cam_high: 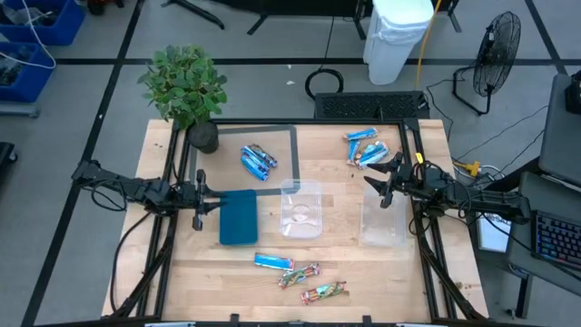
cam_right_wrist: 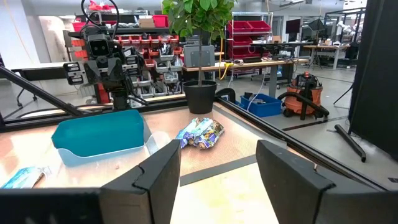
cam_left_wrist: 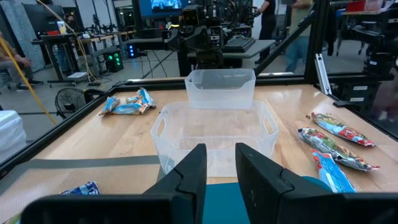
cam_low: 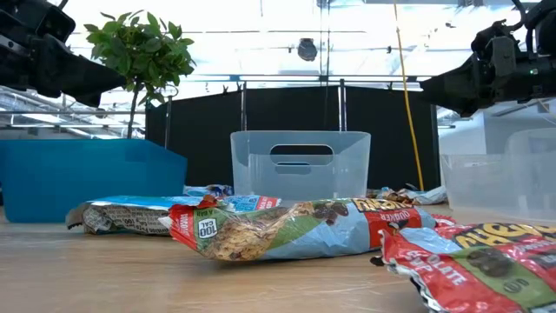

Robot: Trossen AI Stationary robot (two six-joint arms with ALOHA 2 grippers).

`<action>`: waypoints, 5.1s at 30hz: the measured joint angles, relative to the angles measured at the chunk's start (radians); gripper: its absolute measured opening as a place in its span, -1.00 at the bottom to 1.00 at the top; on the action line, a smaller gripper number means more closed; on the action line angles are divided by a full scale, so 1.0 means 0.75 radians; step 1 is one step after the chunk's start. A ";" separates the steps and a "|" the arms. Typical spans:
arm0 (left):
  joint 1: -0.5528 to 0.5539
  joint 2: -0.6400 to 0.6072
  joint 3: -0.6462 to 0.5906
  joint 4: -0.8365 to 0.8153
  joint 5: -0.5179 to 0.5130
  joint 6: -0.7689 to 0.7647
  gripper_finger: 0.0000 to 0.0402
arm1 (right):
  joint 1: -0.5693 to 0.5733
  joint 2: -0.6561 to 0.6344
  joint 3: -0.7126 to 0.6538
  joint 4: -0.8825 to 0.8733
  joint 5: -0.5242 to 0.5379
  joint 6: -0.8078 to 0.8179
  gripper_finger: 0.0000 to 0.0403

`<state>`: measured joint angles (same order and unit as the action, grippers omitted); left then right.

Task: Pick and place Granola Bars by type

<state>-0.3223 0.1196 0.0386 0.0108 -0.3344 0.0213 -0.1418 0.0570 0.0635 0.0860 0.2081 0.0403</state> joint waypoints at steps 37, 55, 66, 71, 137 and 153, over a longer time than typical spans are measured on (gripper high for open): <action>0.014 0.000 0.000 0.024 -0.219 0.726 -0.54 | 0.000 0.000 0.000 0.000 -0.001 0.000 0.00; 0.196 0.054 0.002 -0.027 -0.303 0.188 -0.54 | 0.000 0.001 0.000 0.009 0.000 0.000 0.00; 0.298 0.150 0.001 -0.016 -0.322 0.169 -0.54 | 0.000 0.000 0.000 0.118 0.000 0.205 0.00; 0.296 0.149 0.001 0.002 -0.317 0.062 -0.54 | 0.000 0.001 0.000 0.129 0.000 0.248 0.00; 0.296 0.149 0.000 0.019 -0.254 0.005 -0.54 | -0.964 2.188 1.281 -0.676 -0.178 -0.570 0.00; 0.296 0.149 0.000 0.020 -0.254 0.007 -0.54 | -1.035 2.273 1.281 -0.593 -0.172 -0.551 -0.09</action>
<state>-0.1005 0.2310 0.0383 0.0258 -0.5247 0.0262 -0.9176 1.7615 1.0241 -0.3584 0.0794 -0.3730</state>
